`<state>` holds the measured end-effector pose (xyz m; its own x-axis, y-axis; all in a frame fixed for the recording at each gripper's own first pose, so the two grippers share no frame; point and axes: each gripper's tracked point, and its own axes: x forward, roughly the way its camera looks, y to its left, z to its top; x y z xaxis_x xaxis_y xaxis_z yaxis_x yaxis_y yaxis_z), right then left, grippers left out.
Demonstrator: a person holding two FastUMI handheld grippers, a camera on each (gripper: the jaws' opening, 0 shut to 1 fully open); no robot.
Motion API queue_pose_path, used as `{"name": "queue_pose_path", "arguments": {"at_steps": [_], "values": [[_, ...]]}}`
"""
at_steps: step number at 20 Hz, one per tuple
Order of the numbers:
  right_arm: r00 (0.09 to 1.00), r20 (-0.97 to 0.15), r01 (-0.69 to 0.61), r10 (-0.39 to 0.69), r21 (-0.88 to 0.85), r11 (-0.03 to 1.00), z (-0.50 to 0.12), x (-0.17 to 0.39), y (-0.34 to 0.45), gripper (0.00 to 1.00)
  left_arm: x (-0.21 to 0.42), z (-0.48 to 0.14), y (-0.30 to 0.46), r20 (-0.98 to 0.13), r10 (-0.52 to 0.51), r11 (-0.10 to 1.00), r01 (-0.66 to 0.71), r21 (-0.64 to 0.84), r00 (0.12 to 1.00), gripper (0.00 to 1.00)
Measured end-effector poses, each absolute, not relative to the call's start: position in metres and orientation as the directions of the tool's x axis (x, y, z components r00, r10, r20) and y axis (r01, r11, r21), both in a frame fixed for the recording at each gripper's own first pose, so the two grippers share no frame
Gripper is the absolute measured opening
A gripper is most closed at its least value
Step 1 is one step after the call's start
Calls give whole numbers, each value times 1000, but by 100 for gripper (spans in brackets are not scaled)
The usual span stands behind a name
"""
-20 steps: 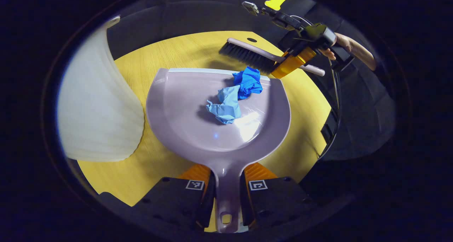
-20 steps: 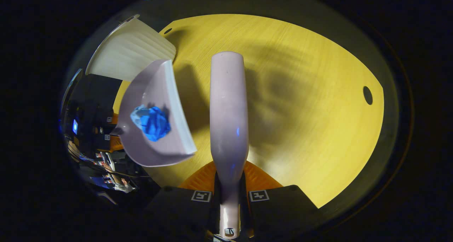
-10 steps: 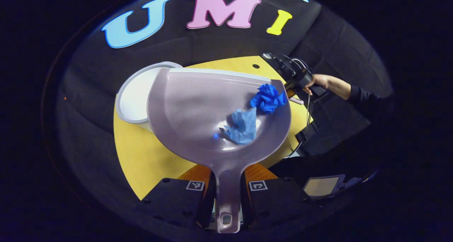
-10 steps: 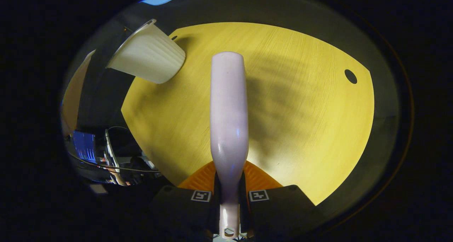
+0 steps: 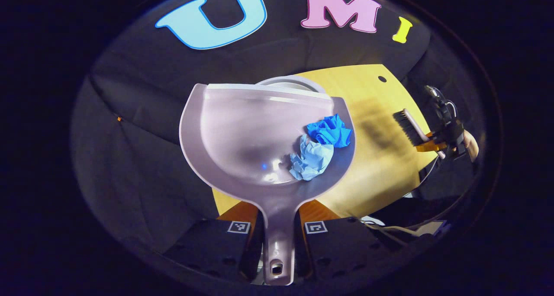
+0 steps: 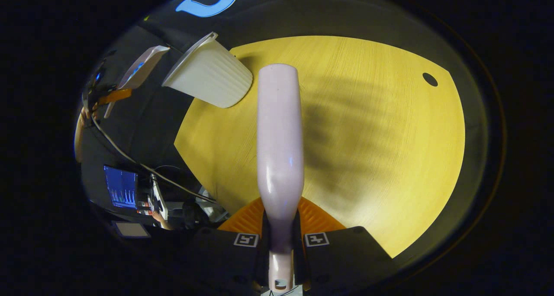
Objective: Pick up the small broom and dustpan from the desktop, sweep the trash into the dustpan with the broom, and then empty the trash into the garbage bin.
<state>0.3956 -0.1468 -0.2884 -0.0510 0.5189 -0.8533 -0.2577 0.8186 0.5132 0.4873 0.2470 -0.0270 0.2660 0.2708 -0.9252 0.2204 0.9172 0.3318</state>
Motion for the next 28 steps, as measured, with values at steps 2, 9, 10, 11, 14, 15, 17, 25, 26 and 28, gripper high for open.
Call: {"name": "queue_pose_path", "arguments": {"at_steps": [2,9,10,11,14,15,17,25,26,28], "values": [[-42,-853,-257,520,512,819,-281,398,-151,24,523,-33,275,-896,379,854,286,435,232,29],[-8,-857,-227,516,504,833,-281,384,-166,24,533,-29,287,-689,683,444,610,656,243,29],[-10,-861,-225,508,497,838,-285,381,-169,24,534,-28,289,-679,690,411,636,653,251,29],[-8,-867,-227,498,486,844,-288,378,-172,24,537,-28,293,-674,689,393,644,656,266,29],[2,-877,-219,481,469,856,-290,377,-180,24,535,-25,295,-673,664,449,545,708,326,29],[16,-884,-219,468,454,864,-290,378,-184,24,535,-24,295,-671,649,476,497,726,358,29],[54,-902,-219,429,409,886,-292,383,-192,24,534,-28,289,-683,586,561,390,730,436,30],[140,-942,-159,305,282,946,-293,386,-197,24,562,-94,140,-673,74,842,316,438,736,29],[139,-948,-144,286,266,953,-295,384,-198,24,563,-119,108,-692,-28,868,360,340,722,29],[155,-954,-93,257,245,965,-299,384,-199,24,569,-173,53,-712,-186,901,406,152,677,29]]}}
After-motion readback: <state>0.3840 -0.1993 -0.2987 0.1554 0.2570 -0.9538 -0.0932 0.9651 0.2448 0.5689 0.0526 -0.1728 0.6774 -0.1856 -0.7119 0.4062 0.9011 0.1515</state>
